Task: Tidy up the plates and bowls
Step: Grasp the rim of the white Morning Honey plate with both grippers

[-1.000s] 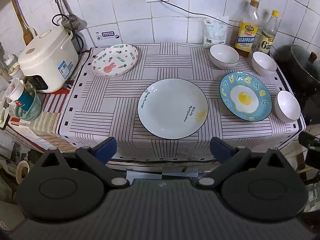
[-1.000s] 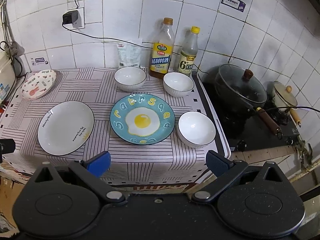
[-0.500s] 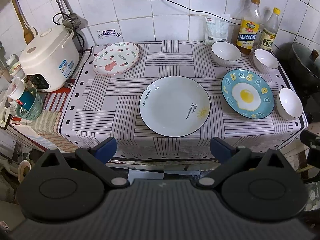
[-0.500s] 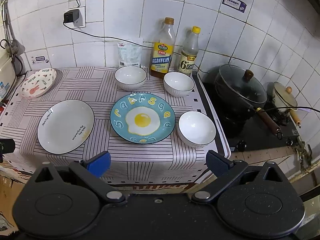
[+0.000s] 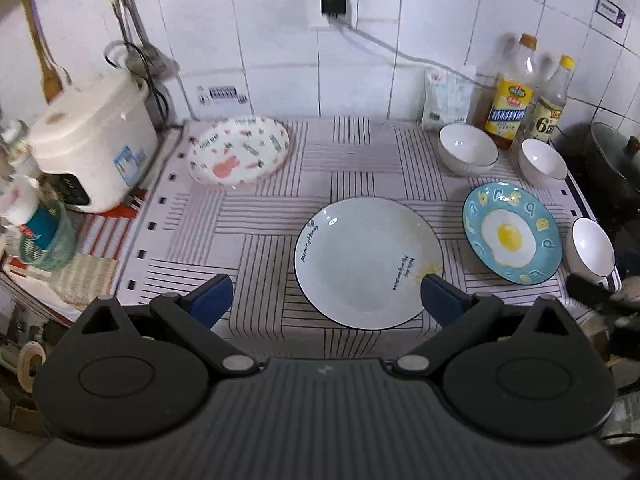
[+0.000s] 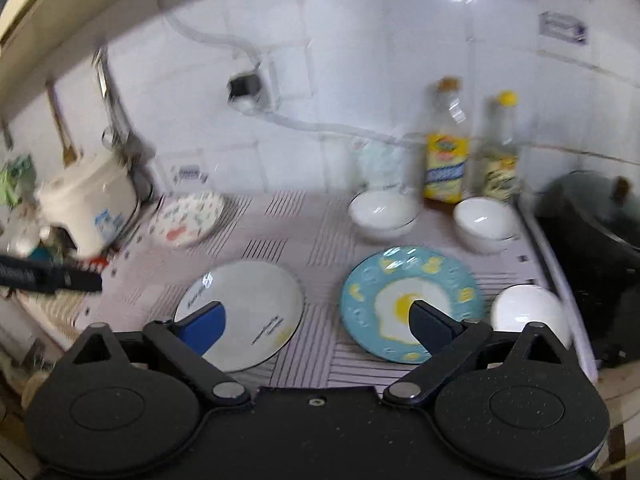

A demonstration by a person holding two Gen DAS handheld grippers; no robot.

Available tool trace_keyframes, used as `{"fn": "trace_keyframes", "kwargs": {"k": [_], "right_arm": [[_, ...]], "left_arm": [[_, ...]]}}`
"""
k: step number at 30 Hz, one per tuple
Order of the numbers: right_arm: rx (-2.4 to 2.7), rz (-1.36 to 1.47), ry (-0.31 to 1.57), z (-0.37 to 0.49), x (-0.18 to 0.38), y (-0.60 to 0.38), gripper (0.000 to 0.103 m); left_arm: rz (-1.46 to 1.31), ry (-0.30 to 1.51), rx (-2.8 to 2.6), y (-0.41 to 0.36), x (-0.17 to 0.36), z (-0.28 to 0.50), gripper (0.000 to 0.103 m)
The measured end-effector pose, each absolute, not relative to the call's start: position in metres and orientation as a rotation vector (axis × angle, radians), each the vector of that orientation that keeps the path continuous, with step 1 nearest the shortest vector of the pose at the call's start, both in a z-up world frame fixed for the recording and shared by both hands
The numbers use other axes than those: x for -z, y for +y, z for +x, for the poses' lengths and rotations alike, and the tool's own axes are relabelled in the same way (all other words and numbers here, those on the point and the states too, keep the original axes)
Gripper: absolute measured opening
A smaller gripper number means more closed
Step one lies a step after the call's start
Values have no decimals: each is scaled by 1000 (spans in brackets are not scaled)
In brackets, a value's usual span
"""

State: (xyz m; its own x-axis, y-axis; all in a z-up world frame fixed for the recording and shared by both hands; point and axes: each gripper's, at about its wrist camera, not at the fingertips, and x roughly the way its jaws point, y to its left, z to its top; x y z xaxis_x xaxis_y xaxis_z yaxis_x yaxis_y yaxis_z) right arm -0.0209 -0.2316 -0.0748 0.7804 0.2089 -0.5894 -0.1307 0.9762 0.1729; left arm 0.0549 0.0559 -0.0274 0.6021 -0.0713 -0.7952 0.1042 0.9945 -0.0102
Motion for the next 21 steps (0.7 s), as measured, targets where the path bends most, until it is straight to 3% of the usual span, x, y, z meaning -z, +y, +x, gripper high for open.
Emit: {"fn": "trace_keyframes", "kwargs": {"k": [10, 14, 17, 21], "right_arm": [[-314, 235, 778, 56, 173, -188, 79], [-293, 353, 838, 79, 210, -180, 68], [-280, 372, 867, 88, 228, -171, 53], [-230, 404, 896, 94, 242, -167, 24]], "left_arm": [[-38, 1057, 195, 83, 116, 138, 95], [-29, 1137, 200, 86, 157, 166, 80], [-55, 1196, 187, 93, 185, 181, 71], [-87, 1242, 214, 102, 208, 190, 57]]}}
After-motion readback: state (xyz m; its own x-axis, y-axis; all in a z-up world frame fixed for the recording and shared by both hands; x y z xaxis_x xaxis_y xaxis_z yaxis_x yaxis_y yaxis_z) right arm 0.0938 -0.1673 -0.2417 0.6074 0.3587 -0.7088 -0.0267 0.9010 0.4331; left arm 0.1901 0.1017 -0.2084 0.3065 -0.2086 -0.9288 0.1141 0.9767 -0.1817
